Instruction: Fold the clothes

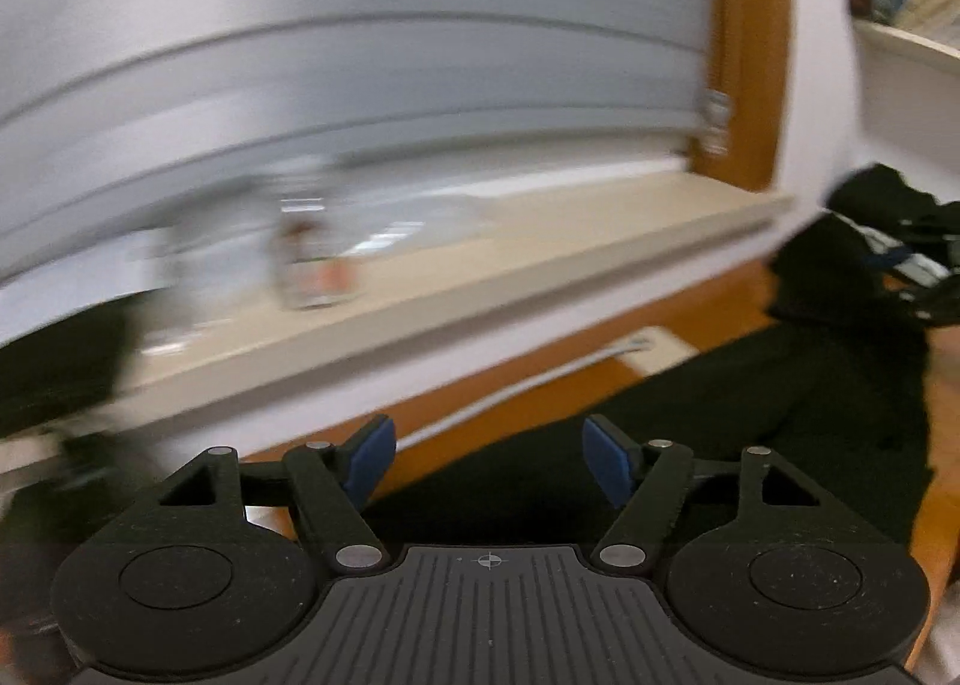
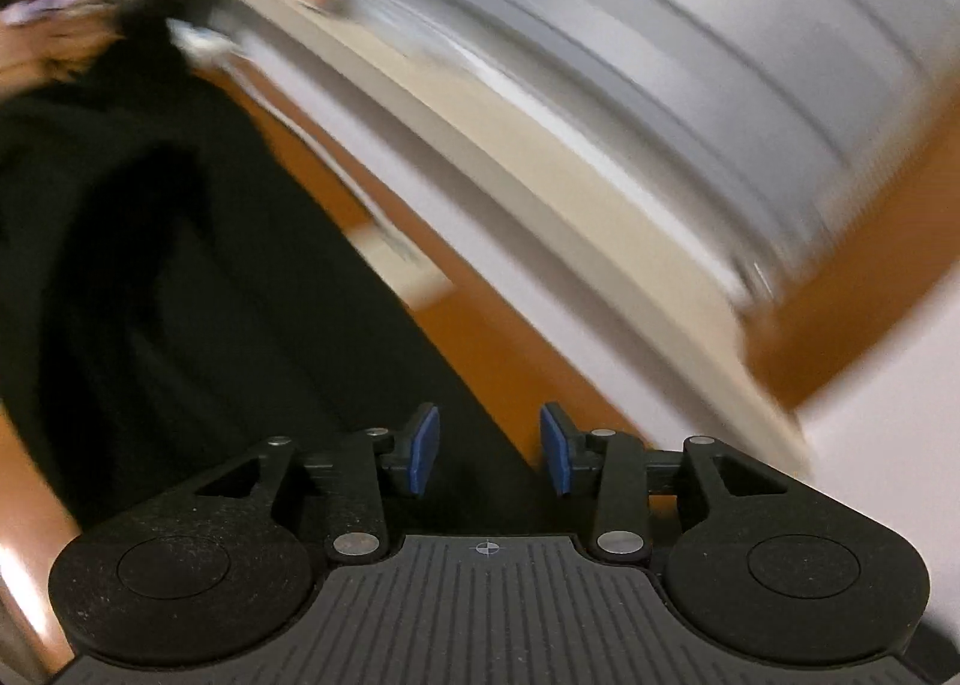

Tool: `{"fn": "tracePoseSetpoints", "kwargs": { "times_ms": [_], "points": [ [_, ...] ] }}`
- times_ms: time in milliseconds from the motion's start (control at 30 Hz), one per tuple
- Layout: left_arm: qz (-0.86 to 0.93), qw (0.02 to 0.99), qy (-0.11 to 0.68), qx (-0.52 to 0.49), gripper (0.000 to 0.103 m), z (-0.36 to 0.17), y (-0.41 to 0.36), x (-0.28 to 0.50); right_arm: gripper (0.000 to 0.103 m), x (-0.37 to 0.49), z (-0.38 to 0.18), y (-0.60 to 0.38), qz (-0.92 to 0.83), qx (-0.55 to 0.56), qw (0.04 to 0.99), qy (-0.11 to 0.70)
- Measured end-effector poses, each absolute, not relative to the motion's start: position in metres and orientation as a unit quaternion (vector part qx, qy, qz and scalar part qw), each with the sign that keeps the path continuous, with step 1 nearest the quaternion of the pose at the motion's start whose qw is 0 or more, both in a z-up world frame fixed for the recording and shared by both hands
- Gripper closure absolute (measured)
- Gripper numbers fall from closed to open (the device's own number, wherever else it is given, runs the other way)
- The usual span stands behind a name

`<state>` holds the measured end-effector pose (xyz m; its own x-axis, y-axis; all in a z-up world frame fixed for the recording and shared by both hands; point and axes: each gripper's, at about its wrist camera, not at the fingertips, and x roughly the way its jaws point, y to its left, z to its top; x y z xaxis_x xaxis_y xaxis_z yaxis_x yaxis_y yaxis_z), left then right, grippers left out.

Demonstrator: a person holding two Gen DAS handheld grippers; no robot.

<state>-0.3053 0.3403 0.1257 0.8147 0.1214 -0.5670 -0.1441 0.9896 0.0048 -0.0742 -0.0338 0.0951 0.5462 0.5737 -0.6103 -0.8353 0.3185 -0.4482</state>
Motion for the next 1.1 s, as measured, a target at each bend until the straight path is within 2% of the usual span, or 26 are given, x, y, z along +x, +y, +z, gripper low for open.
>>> {"fn": "tracePoseSetpoints", "kwargs": {
  "times_ms": [133,200,267,433,667,967,1033,1100],
  "points": [
    [0.013,0.953,0.302,-0.02,0.03,0.105,0.286,-0.24,0.061,-0.024,0.07,-0.08,0.395,-0.334,0.83,0.208],
    [-0.008,0.953,0.303,-0.017,0.03,0.094,0.263,-0.212,0.051,-0.009,0.062,-0.098,0.394,-0.298,0.841,0.22],
    [-0.03,0.953,0.3,-0.017,0.03,0.083,0.247,-0.189,0.048,0.002,0.055,-0.112,0.394,-0.266,0.849,0.228],
    [-0.082,0.948,0.305,-0.025,0.029,0.049,0.22,-0.158,0.047,0.008,0.056,-0.129,0.39,-0.231,0.864,0.218],
    [-0.082,0.95,0.3,-0.04,0.028,0.024,0.224,-0.158,0.046,0.005,0.068,-0.128,0.399,-0.204,0.876,0.178],
    [-0.072,0.955,0.284,-0.049,0.027,0.021,0.229,-0.162,0.048,-0.012,0.034,-0.039,0.433,-0.273,0.832,0.213],
    [-0.07,0.956,0.281,-0.046,0.026,0.022,0.229,-0.163,0.053,-0.008,0.028,-0.032,0.425,-0.289,0.829,0.222],
    [-0.069,0.956,0.28,-0.045,0.025,0.022,0.228,-0.163,0.092,-0.004,0.029,-0.033,0.415,-0.301,0.828,0.229]
  ]
}}
